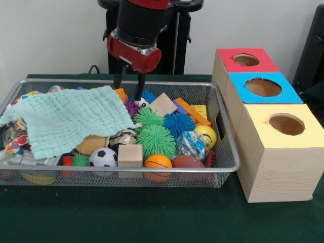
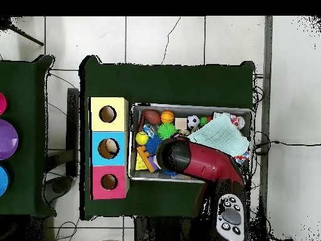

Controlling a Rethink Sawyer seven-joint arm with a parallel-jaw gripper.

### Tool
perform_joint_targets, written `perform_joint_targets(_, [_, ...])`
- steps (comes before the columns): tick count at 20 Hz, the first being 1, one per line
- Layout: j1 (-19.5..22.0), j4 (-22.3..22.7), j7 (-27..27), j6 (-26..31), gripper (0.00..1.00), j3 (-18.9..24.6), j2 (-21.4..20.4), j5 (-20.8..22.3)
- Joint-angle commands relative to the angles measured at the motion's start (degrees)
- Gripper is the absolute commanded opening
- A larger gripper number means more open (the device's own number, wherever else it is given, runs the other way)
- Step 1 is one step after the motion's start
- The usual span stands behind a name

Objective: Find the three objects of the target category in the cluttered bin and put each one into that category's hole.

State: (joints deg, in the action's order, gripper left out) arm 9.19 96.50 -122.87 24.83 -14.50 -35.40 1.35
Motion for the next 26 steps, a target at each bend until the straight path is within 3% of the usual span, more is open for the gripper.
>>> perform_joint_targets(1, [2.6, -6.5, 5.1, -1.4, 1.0, 4.8, 3.3, 6.7])
perform_joint_targets(9, [3.0, -8.5, 2.3, -4.0, 1.0, 3.7, 4.5, 11.2])
perform_joint_targets(15, [7.0, -10.2, 2.0, -10.5, 1.0, 4.9, 8.5, 15.0])
perform_joint_targets(26, [7.5, -12.5, -1.3, -12.5, 1.0, 2.1, 15.0, 16.4])
